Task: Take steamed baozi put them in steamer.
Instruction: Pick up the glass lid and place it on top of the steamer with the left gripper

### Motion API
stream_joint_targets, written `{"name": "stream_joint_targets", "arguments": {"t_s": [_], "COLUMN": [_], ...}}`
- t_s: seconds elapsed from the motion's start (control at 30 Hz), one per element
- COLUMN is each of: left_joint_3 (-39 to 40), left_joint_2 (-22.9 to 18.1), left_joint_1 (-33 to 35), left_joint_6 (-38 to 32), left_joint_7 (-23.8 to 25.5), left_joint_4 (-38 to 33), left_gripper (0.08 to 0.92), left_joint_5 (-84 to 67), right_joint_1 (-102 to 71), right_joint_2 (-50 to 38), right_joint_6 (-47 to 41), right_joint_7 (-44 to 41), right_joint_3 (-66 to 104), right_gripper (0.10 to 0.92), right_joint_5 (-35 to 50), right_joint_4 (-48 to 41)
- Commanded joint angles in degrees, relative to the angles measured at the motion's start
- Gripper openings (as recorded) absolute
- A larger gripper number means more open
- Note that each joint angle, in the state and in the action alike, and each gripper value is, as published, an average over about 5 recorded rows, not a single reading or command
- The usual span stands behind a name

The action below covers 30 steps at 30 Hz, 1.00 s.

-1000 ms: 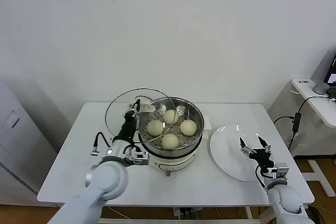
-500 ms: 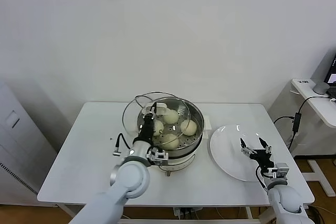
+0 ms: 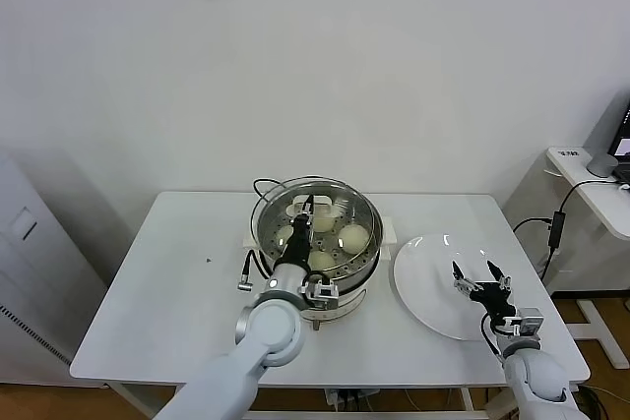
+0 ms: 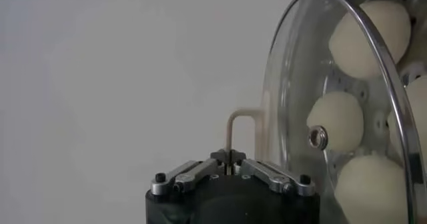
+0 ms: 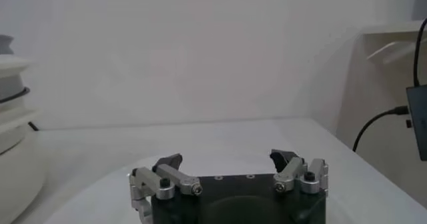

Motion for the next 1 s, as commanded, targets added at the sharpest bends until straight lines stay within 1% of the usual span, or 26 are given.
{"name": "stream_joint_targets", "arguments": {"t_s": [0.03,0.7,1.0], "left_joint_3": [0.62,0.54,0.19], "left_joint_2": [-2.03,-2.38,-2.65], "left_joint_1": [-0.41,0.61,1.09], "left_joint_6": [-0.16,-0.43,-0.84], "left_joint_7": [-0.71,-1.28,-2.6], "left_joint_4": [2.79,3.01,3.91], "left_gripper": [0.099,0.099,0.099], "left_joint_5": [0.48,0.48,-0.57], "right_joint_1": [0.2,0.57,0.47], "right_joint_2": [0.03,0.55,0.77], "right_joint_6": [0.13,0.25,0.3], "right_joint_7": [-0.12,-0.33,-0.49], "right_joint_3": [0.15,0.36,0.5], "right_gripper": [0.823,0.823,0.823], "right_joint_5": [-0.03,-0.44,-0.42], "right_joint_4": [-0.9,-2.4,-2.25]}}
